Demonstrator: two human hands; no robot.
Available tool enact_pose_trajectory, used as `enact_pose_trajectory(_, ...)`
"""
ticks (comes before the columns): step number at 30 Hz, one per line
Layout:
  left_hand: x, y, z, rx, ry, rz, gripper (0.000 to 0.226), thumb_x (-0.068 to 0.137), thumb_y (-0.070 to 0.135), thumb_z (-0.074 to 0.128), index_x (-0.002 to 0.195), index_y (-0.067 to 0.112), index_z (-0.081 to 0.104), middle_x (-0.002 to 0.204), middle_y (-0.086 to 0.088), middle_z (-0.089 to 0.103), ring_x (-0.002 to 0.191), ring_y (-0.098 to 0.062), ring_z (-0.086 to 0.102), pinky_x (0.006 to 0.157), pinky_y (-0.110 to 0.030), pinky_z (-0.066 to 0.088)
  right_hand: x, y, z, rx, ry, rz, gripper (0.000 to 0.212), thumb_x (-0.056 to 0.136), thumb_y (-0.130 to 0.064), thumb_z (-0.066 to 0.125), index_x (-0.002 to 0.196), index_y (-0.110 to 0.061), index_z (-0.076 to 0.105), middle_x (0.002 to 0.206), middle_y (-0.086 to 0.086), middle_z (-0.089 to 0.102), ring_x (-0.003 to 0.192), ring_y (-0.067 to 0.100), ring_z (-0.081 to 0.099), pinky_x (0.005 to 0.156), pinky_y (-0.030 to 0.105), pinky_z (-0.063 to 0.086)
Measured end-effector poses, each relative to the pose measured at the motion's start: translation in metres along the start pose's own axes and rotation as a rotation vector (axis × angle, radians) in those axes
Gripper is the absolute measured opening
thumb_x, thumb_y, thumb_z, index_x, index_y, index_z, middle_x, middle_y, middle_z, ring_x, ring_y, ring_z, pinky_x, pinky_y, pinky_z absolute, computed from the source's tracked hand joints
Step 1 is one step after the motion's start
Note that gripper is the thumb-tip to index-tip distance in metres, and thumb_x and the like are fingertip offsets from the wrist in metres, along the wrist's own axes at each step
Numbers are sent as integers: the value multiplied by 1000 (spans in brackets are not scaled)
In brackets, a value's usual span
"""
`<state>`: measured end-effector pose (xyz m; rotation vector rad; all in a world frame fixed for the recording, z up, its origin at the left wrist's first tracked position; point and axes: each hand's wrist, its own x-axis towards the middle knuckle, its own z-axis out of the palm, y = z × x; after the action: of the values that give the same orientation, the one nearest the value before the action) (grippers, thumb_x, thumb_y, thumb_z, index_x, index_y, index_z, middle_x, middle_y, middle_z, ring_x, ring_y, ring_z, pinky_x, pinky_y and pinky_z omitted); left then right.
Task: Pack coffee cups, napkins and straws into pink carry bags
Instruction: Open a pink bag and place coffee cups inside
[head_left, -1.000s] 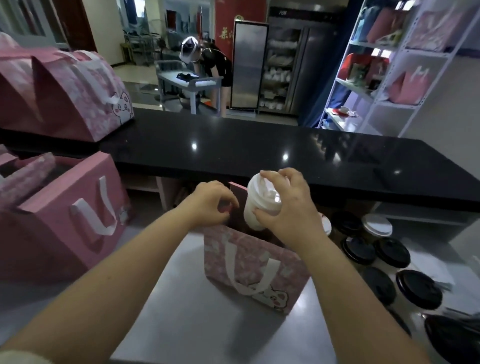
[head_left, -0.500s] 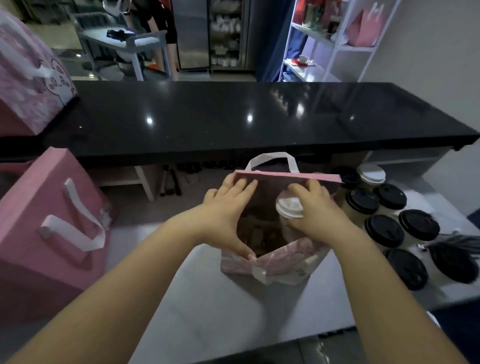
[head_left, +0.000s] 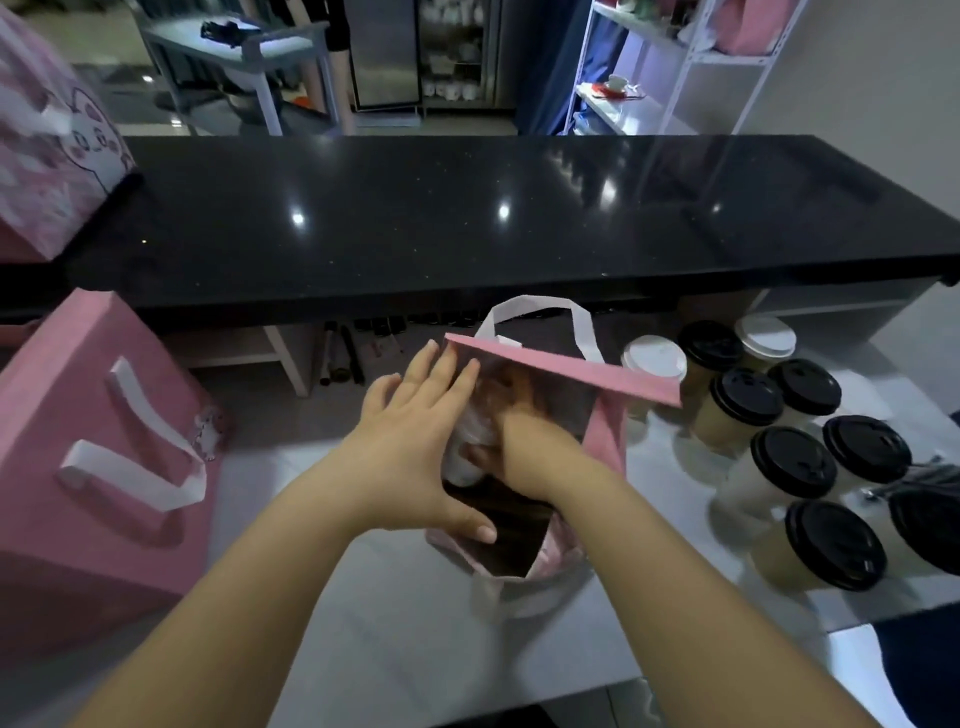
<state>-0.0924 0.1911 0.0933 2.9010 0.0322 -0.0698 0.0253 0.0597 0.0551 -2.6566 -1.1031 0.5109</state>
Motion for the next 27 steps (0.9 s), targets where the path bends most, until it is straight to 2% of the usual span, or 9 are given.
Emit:
enact_pose_trajectory(4,-3,2,5,127,7,-48,145,49,89,57,151,22,-22,147,3,-41,135,-12,-45,117,-44,-16,1,2,7,32,-91,31,91,87,-32,66,152,-36,1,156,1,-8,142,35,12,112,49,30)
enact_pose_trajectory(10,-6,6,6,168,29,-74,142,50,92,49,150,23,-24,155,-1,-35,137,-15,-42,118,-51,-12,-11,19,11,-80,5,-83,85,88,-35,63,153,-23,9,155,8,4,138,34,18,111,45,31)
enact_pose_trajectory(15,-9,6,5,189,17,-83,142,49,94,45,149,23,-25,155,0,-34,135,-15,-44,117,-53,-14,-14,13,20,-236,-59,-209,84,88,-37,60,152,-29,6,154,8,8,135,36,20,107,49,33)
enact_pose_trajectory(18,-12,6,7,183,13,-90,143,48,94,47,150,22,-24,154,1,-35,136,-15,-43,117,-54,-13,-15,11,21,-223,-85,-213,83,88,-35,61,152,-31,7,154,7,9,137,36,18,109,51,31)
enact_pose_trajectory(23,-15,6,4,159,18,-65,144,46,93,48,150,25,-23,154,5,-37,136,-12,-42,117,-53,-12,-3,20,-8,-80,-7,-150,85,84,-33,67,151,-27,14,156,4,9,140,34,15,112,43,27)
enact_pose_trajectory(27,-14,5,3,147,15,-44,144,48,91,54,149,26,-25,157,3,-32,136,-12,-43,117,-53,-13,-2,15,-5,-47,5,-135,86,85,-32,68,151,-25,14,157,4,6,142,33,11,114,45,26)
